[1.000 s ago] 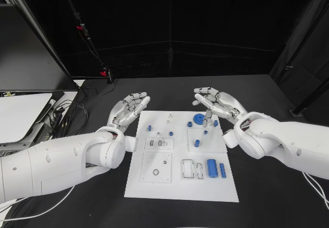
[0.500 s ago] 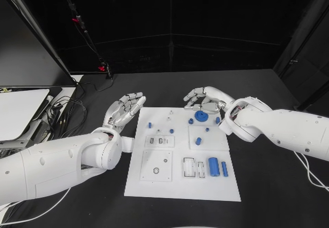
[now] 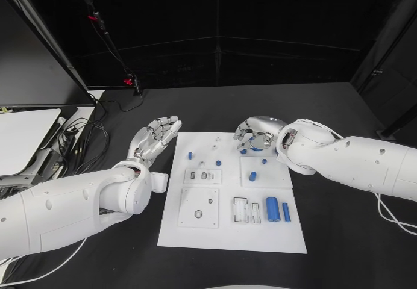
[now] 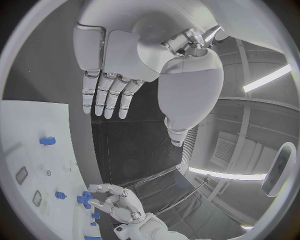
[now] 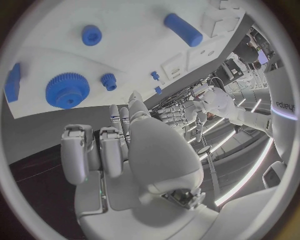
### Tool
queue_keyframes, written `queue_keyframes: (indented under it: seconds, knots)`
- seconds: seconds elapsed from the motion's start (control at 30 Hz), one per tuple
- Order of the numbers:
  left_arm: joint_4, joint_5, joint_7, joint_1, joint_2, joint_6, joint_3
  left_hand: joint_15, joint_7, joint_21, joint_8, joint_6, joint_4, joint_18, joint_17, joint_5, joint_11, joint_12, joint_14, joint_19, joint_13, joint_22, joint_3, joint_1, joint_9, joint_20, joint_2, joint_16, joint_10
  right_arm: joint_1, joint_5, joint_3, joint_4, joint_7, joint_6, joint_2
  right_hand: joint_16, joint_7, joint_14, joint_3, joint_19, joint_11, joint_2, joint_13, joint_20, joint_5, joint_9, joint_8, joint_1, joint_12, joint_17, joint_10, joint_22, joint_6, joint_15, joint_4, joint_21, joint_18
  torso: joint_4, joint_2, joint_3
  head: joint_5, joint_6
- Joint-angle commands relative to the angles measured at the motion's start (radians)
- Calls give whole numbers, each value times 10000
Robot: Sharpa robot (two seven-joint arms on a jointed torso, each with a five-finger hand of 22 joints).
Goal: Assemble the parts on the task board
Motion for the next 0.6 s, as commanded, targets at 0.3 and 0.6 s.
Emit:
queue_keyframes:
  seconds: [0.3, 0.6]
  knots:
    - [4, -12, 3692, 18, -2, 133, 11, 79, 1527, 57, 56, -12, -30, -74, -31, -70, 62, 83, -25, -5, -22, 23, 152, 18, -36, 48, 238, 54, 14, 16, -1328, 6, -130, -1074, 1096, 203, -75, -32, 721, -29, 400, 45, -203, 11, 39, -14, 25, -502, 95, -336, 926, 317, 1616, 295, 49, 167, -41, -53, -12, -92, -8, -45, -138]
    - [-28, -12, 3653, 18, 18, 146, 10, 84, 1530, 64, 70, -15, -31, -77, -43, -80, 66, 94, -26, -14, -27, 25, 202, 22, -52, 49, 297, 65, 12, 15, -1436, 6, -141, -1357, 1226, 230, -88, -83, 724, 71, 399, 79, -239, 7, 126, -12, 38, -765, 291, -521, 925, 698, 1621, 642, 164, 200, -45, -54, -10, -171, 9, -66, -208]
